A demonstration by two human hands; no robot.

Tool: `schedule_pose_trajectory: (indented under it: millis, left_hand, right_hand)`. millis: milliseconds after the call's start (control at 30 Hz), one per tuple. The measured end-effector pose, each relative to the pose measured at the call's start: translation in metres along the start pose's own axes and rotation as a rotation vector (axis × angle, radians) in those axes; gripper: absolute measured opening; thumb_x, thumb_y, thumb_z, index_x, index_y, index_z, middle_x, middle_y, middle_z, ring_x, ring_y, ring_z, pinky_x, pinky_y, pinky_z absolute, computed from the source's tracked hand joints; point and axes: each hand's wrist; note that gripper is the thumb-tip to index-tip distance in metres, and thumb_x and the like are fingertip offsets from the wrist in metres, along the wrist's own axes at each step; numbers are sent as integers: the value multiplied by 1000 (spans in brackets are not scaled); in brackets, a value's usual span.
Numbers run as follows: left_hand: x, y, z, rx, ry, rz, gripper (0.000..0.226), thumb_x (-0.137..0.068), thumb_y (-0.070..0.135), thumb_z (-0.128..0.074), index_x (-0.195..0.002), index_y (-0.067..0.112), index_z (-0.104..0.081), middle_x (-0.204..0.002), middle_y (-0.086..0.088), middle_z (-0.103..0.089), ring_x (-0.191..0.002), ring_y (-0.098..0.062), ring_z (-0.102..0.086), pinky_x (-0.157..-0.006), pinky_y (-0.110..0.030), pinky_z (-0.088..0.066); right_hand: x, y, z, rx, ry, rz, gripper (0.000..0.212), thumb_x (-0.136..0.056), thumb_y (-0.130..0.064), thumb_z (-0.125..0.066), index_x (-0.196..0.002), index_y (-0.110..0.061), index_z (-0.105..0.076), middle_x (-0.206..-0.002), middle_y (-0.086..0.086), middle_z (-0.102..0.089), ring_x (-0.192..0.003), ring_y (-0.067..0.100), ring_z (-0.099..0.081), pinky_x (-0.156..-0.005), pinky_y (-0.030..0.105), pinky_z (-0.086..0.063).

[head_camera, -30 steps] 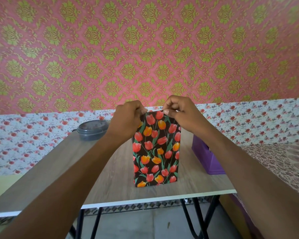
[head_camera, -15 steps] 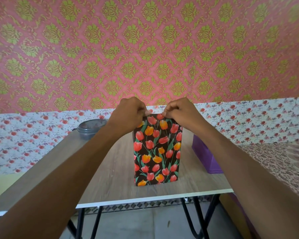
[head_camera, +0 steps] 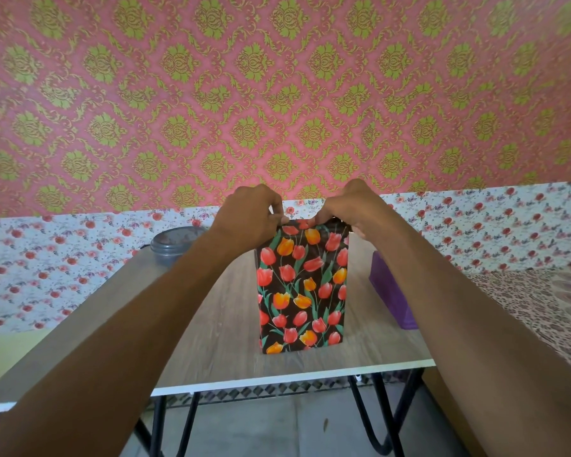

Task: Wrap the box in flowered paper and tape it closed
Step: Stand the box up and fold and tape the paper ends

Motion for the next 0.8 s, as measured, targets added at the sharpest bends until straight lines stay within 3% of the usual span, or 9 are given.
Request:
schedule_pose_trajectory:
  millis: [167,233,333,433,500,600,667,733,800]
  left_hand:
    - [-1,2,0,21,18,19,11,-84,22,-79,-78,15,-73,-68,2,-66,-71,-19,-66,-78,-39,-61]
    - [-2,0,-1,20,39,40,11,-83,19,-78,-75,15,-73,-68,-1,-67,-69,-20,-67,-77,-41,-61]
    - [0,-2,-3,13,64,69,13,-84,18,-77,-72,17,-72,-68,-3,-68,-68,-22,-67,-73,-44,-62]
    - [2,0,-6,-17,93,83,12,-88,19,-72,-76,19,-70,-76,-2,-67,-73,-24,-66,-72,-43,-61]
    - [3,2,-7,-38,98,12,9,-89,17,-73,-81,20,-71,-87,1,-66,-80,-22,-63,-73,-40,-58]
    - [7,3,-11,22,41,-204,17,-93,4,-63,-91,17,-74,-98,1,-69,-87,-23,-64,-74,-44,-58]
    - [12,1,-18,77,48,-316,20,-98,14,-54,-98,15,-75,-93,0,-71,-82,-24,-64,-70,-46,-57]
    - [16,0,-23,26,69,-389,30,-102,29,-48,-105,17,-75,-86,2,-64,-77,-21,-58,-63,-44,-54]
    - [19,-2,-28,7,74,-418,32,-103,31,-48,-107,15,-75,-85,2,-56,-75,-17,-49,-59,-42,-51]
  right_hand:
    - [-6,6,-2,-174,-9,-38,50,-73,9,-82,-118,8,-64,-114,16,-66,-108,33,-62,-93,40,-56]
    - [-7,9,-3,-195,0,-43,36,-74,10,-80,-109,7,-70,-105,16,-69,-102,33,-64,-93,41,-56]
    - [-5,12,-3,-218,-2,-24,18,-80,13,-75,-97,6,-74,-89,9,-67,-80,19,-57,-79,30,-50]
    - [-6,16,-5,-256,8,3,15,-81,15,-71,-91,4,-74,-92,9,-67,-75,11,-50,-79,27,-44]
    - [-7,18,-7,-263,12,16,15,-81,16,-71,-83,1,-72,-93,10,-67,-77,11,-51,-86,31,-42]
    - [-13,23,-9,-292,46,29,23,-79,16,-71,-69,-5,-70,-91,13,-69,-99,33,-64,-92,39,-52]
    - [-14,26,-11,-341,62,32,26,-79,17,-69,-67,-6,-69,-96,19,-70,-107,40,-66,-98,47,-55]
    - [-13,29,-12,-397,58,40,27,-82,19,-64,-69,-4,-69,-94,18,-69,-104,41,-66,-94,46,-57]
    - [-9,35,-11,-486,50,68,30,-83,22,-55,-73,-3,-69,-89,16,-69,-104,37,-65,-93,43,-56]
Point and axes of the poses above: each hand's wrist, its own x-axis away from the middle knuckle, its own z-axis out of the back of the hand, y = z × x
